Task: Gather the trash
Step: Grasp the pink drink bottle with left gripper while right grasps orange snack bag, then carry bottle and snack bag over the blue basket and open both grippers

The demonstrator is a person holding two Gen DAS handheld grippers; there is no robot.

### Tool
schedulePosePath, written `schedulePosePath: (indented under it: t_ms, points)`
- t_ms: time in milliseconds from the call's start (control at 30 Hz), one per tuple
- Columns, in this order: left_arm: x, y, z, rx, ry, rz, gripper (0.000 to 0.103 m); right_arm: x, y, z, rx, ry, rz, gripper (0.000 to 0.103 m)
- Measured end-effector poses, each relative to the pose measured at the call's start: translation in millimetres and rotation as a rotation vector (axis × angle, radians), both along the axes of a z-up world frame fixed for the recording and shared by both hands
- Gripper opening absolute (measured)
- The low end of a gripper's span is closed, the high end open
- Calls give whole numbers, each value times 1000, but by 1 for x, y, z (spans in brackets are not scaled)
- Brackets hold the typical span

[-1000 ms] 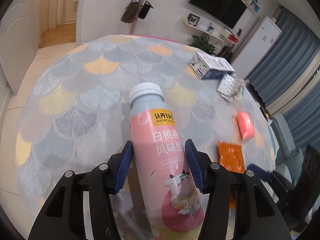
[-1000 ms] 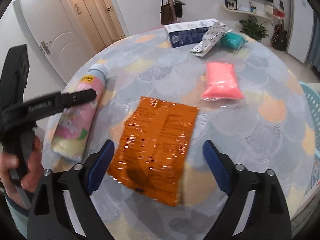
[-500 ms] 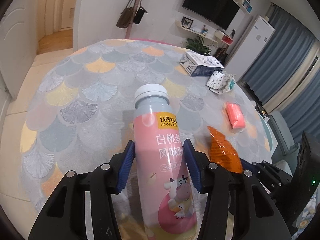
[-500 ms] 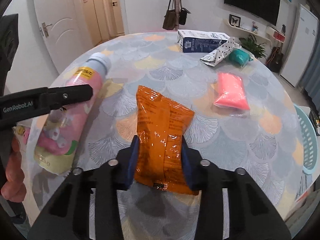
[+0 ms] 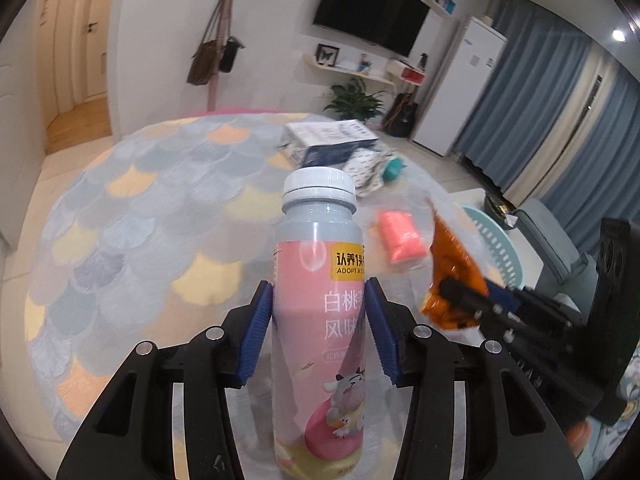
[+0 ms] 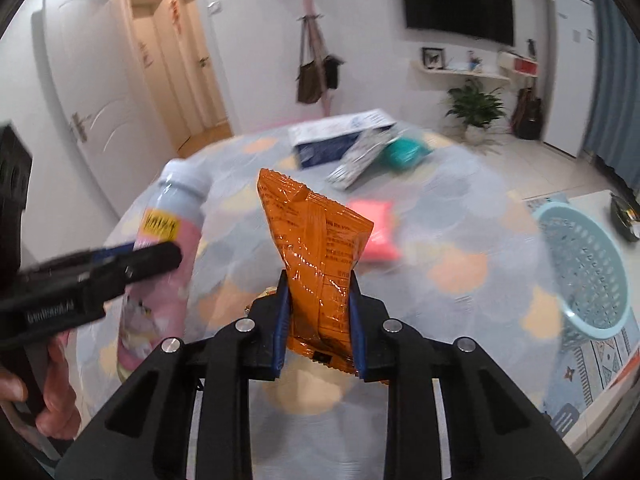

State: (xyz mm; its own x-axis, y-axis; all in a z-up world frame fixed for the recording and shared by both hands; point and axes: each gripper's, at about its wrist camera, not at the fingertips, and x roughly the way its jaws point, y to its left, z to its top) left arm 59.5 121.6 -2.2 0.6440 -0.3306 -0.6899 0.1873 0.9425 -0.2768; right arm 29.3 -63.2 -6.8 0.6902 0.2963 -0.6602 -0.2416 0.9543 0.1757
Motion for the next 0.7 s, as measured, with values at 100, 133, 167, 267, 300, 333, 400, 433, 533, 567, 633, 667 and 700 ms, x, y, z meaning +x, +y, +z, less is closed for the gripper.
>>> schedulePosePath:
  t_ms: [100,133,167,267,300,333,400,433,533,567,633,667,700]
  points:
    - [2,-15,9,-8,-22,-32,46,-1,-24,8,23,-19,-50,23]
    - [3,-21,12,-9,-31,-43,46,0,-34,11,32,-25,-71,23]
    - [4,-27,15,-11,-38,-54,46,0,-41,12,37,-28,-85,23]
    - [8,-50,25,-10,-62,-97,46,1,-68,17,56,-40,-137,23]
    - [10,-57,28,-11,-67,-111,46,2,-78,18,62,-43,-157,23]
    - [12,-63,30,-12,-71,-121,46,3,-84,19,66,-45,-169,23]
    - [16,-81,35,-13,-80,-150,45,5,-102,20,74,-50,-204,23]
    - [18,-89,38,-12,-86,-164,45,6,-113,21,79,-52,-225,23]
    - [24,-114,45,-11,-102,-204,45,7,-134,20,84,-61,-269,23]
    - [28,-123,48,-9,-109,-218,45,8,-144,21,82,-67,-291,23]
    - [33,-141,55,-2,-125,-244,45,9,-162,21,81,-75,-327,23]
    - [37,-151,59,0,-134,-257,45,10,-173,21,85,-77,-348,23]
    - [39,-157,61,-1,-141,-270,45,11,-183,20,87,-79,-368,23]
